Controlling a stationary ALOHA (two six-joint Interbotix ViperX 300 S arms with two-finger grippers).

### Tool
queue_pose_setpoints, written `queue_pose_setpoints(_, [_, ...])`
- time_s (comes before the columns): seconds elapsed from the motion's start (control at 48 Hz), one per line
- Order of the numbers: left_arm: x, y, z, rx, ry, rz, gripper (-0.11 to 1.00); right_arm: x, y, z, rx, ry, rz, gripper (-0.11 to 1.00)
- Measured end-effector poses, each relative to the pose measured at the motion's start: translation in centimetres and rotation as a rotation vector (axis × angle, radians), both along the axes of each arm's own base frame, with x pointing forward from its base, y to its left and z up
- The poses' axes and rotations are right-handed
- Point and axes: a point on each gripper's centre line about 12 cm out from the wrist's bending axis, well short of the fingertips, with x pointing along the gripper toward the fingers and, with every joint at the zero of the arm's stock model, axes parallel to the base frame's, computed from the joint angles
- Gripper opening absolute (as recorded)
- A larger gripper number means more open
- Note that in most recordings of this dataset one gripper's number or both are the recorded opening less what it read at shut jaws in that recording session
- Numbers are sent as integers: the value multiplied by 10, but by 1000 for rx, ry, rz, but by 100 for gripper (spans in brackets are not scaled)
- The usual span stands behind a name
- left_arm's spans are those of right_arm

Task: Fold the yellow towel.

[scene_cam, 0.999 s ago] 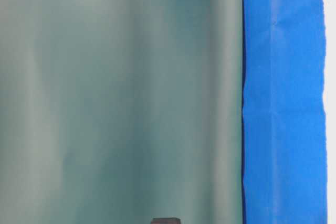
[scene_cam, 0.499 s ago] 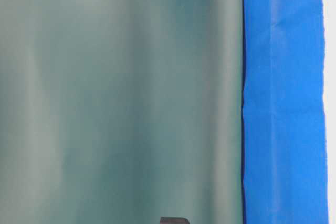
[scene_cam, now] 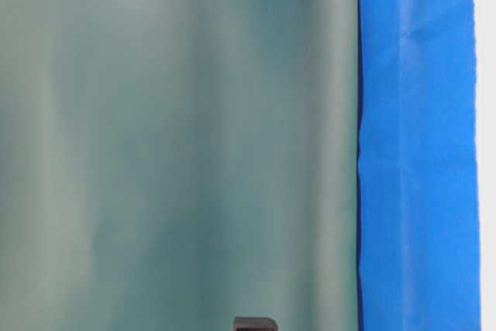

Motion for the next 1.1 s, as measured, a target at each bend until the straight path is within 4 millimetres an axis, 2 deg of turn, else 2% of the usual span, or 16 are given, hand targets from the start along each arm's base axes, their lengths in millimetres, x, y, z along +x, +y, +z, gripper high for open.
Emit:
queue_pose_setpoints(0.208, [2, 2, 12, 2, -9, 1, 3, -2, 0, 25, -8, -41, -4, 4])
queue_pose_setpoints(0.562, [-2, 3, 73, 33, -100, -29, 3, -7, -1, 84, -48, -145, 2, 4])
queue_pose_setpoints(0.708, [-5, 3, 90, 42, -159, -26, 3, -9, -1, 89, -52, -163, 0, 4])
queue_pose_setpoints(0.895, [-1, -6, 94, 36, -202, -48, 3, -4, -4, 87, -61, -165, 0, 4])
queue_pose_setpoints(0.999, [6, -19, 99, 34, -278, -85, 3, 3, -15, 87, -79, -183, -27, 4])
queue_pose_setpoints(1.103, [15, -35, 105, 14, -368, -114, 3, 10, -34, 87, -100, -191, -80, 4])
